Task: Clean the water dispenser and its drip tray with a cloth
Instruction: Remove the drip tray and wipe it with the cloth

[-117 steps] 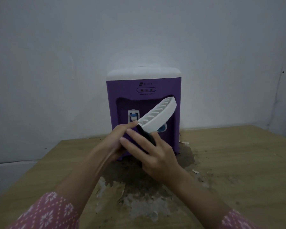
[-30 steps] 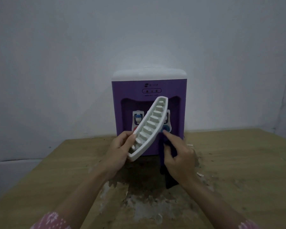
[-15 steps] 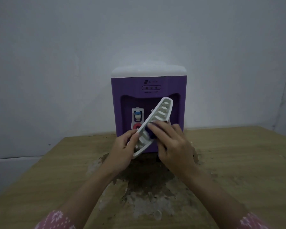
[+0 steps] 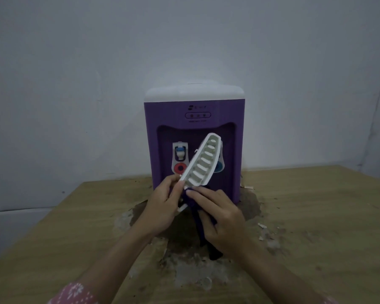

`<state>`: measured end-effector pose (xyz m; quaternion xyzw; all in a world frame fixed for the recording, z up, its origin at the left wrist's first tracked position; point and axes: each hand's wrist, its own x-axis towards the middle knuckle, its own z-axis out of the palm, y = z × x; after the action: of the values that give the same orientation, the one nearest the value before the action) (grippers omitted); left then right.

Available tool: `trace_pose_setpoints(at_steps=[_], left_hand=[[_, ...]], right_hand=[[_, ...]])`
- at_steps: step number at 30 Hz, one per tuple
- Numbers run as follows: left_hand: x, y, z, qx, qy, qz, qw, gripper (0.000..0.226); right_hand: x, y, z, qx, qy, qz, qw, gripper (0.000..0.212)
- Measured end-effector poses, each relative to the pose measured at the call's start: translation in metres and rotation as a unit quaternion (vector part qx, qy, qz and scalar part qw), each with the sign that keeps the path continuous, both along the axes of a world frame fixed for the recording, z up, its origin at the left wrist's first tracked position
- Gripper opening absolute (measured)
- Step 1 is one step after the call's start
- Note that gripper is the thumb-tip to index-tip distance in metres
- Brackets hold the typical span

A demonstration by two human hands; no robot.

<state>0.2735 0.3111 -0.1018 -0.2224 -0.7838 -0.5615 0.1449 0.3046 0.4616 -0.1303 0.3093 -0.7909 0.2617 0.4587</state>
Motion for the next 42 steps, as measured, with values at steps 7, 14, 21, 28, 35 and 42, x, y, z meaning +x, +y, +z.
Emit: trace_pose_setpoints(at_steps=[7, 14, 21, 28, 35, 42], left_hand=[[0.001, 0.005, 0.005, -0.022, -0.019, -0.004, 1.0, 0.025], [0.0, 0.007, 0.002, -0.049, 0.017, 0.021, 0.998, 0.042], [0.001, 0.006, 0.005, -0.04, 0.061, -0.003, 0.997, 0.034], [0.002, 0.002, 0.006, -0.106, 0.079, -0.062, 0.989, 0.03], [0.0, -0.007, 0.015, -0.197, 0.123, -0.082, 0.969, 0.034], [-0.003, -0.016, 0.012, -0.126, 0.03, -0.152, 0.98, 0.035]], right_hand=[[-0.013, -0.003, 0.025, -0.297, -0.102, -0.08, 0.946, 0.03], [-0.011, -0.011, 0.021, -0.528, -0.413, 0.115, 0.733, 0.021], [-0.014, -0.014, 0.017, -0.625, -0.533, 0.168, 0.545, 0.04], [-0.011, -0.001, 0.018, -0.635, -0.574, 0.285, 0.431, 0.057], [-0.009, 0.015, 0.026, -0.608, -0.573, 0.318, 0.448, 0.067], [-0.005, 0.022, 0.034, -0.578, -0.611, 0.288, 0.457, 0.065]])
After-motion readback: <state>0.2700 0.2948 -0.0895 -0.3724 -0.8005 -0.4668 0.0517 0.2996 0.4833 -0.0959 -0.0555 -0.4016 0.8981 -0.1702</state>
